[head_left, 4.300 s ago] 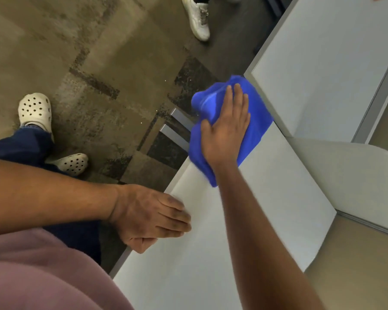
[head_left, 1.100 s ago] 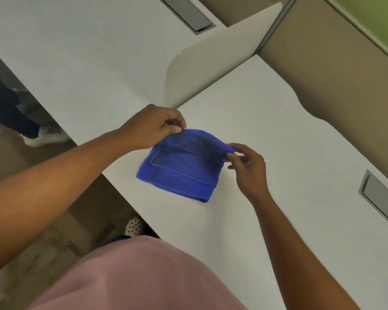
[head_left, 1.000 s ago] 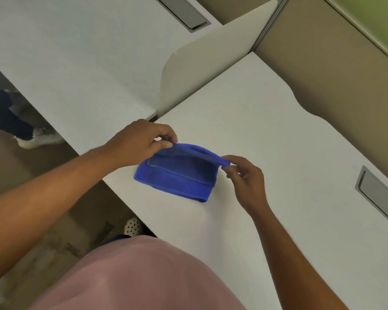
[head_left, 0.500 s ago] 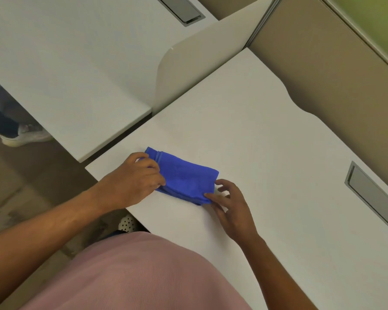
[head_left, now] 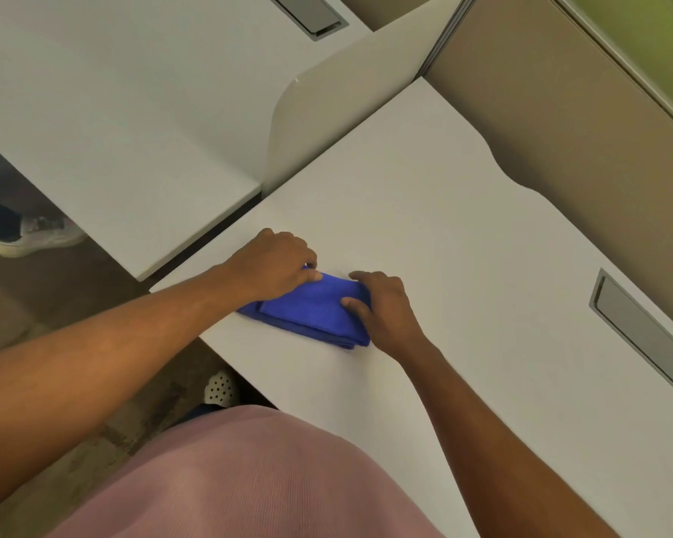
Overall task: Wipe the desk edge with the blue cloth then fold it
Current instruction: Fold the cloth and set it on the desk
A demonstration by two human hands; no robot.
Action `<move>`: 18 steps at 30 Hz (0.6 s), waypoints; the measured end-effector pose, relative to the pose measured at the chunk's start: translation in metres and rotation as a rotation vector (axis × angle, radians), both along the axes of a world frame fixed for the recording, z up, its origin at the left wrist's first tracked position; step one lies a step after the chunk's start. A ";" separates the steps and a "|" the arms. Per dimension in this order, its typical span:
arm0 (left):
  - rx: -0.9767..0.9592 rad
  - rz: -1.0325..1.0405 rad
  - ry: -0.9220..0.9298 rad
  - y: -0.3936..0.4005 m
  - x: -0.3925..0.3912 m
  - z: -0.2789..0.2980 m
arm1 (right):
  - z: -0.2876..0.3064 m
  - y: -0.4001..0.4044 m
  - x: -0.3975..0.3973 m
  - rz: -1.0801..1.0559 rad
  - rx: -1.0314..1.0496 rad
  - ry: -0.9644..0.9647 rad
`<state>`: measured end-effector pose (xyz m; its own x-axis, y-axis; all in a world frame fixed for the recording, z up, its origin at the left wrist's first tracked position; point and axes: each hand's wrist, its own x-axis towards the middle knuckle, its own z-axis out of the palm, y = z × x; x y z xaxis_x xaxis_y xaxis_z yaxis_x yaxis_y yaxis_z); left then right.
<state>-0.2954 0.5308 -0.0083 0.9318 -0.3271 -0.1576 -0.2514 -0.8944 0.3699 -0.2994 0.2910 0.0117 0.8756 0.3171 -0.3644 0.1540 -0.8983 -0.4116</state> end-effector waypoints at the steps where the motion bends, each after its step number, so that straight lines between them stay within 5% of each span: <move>1: -0.012 0.000 0.020 0.003 0.002 -0.001 | 0.000 0.000 0.002 0.002 -0.032 0.036; 6: -0.044 0.011 0.342 0.018 0.009 0.000 | 0.003 -0.009 0.006 -0.185 0.081 0.183; 11: -0.450 0.037 0.674 0.020 0.019 0.006 | 0.008 -0.037 -0.008 -0.389 0.572 0.423; 18: -0.895 0.035 0.956 -0.034 0.039 0.010 | 0.012 -0.102 -0.041 -0.687 1.015 0.371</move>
